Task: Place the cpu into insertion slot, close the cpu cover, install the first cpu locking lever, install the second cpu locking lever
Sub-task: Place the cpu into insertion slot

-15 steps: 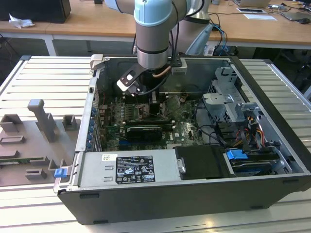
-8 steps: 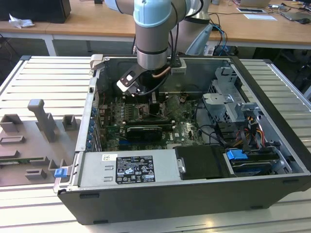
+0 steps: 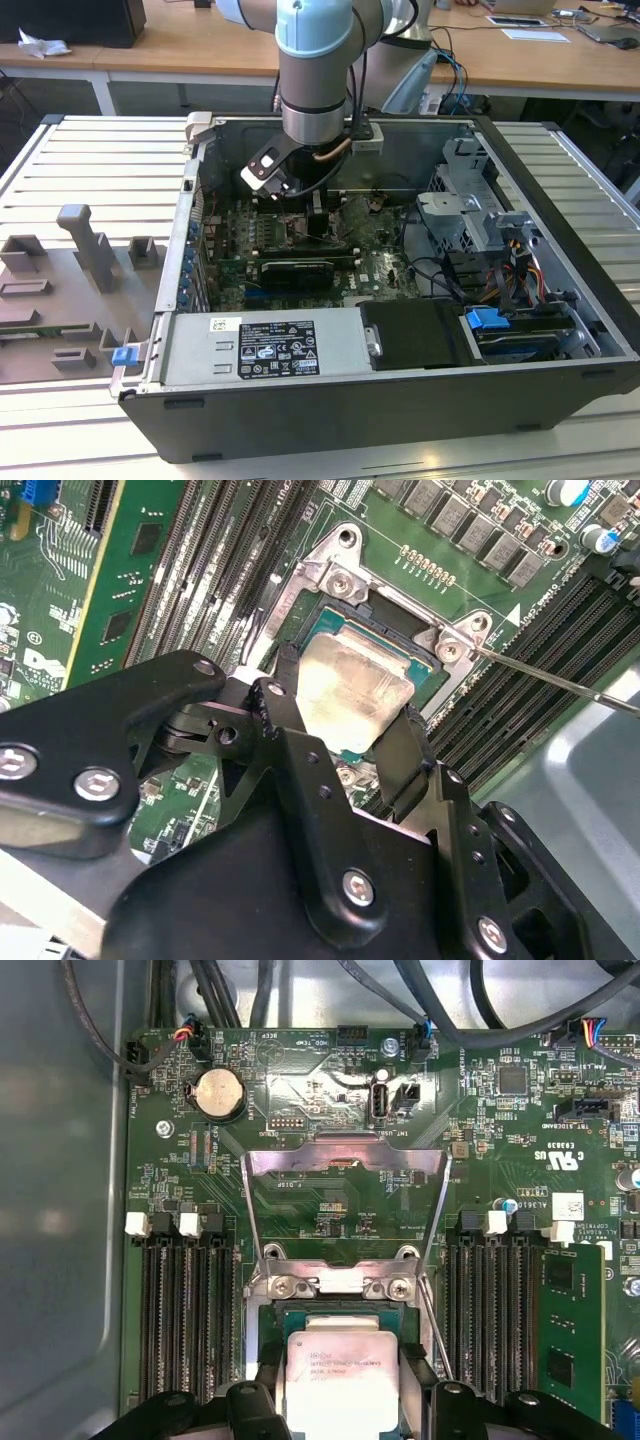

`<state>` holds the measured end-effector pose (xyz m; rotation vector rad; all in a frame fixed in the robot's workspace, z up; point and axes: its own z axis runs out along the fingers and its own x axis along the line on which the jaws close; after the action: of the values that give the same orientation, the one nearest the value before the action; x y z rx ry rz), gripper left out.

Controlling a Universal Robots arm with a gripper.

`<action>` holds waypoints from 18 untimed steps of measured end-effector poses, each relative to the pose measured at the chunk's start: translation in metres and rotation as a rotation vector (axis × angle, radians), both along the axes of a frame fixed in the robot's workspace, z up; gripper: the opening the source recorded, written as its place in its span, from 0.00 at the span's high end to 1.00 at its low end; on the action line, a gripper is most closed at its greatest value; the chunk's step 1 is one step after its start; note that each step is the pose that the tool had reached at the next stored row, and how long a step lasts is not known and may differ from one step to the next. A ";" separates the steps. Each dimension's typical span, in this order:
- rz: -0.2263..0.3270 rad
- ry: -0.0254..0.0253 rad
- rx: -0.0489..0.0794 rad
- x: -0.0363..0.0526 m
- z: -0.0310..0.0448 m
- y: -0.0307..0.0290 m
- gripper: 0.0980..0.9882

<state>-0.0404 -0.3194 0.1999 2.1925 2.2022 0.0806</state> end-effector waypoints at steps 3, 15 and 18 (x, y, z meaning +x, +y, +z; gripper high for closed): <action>0.000 0.0001 0.000 0.0000 0.0000 0.0000 0.42; 0.000 0.0016 0.000 0.0001 0.0104 0.0000 0.71; 0.000 0.0017 0.000 0.0001 0.0105 0.0000 0.85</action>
<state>-0.0403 -0.3194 0.2103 2.1934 2.2031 0.0787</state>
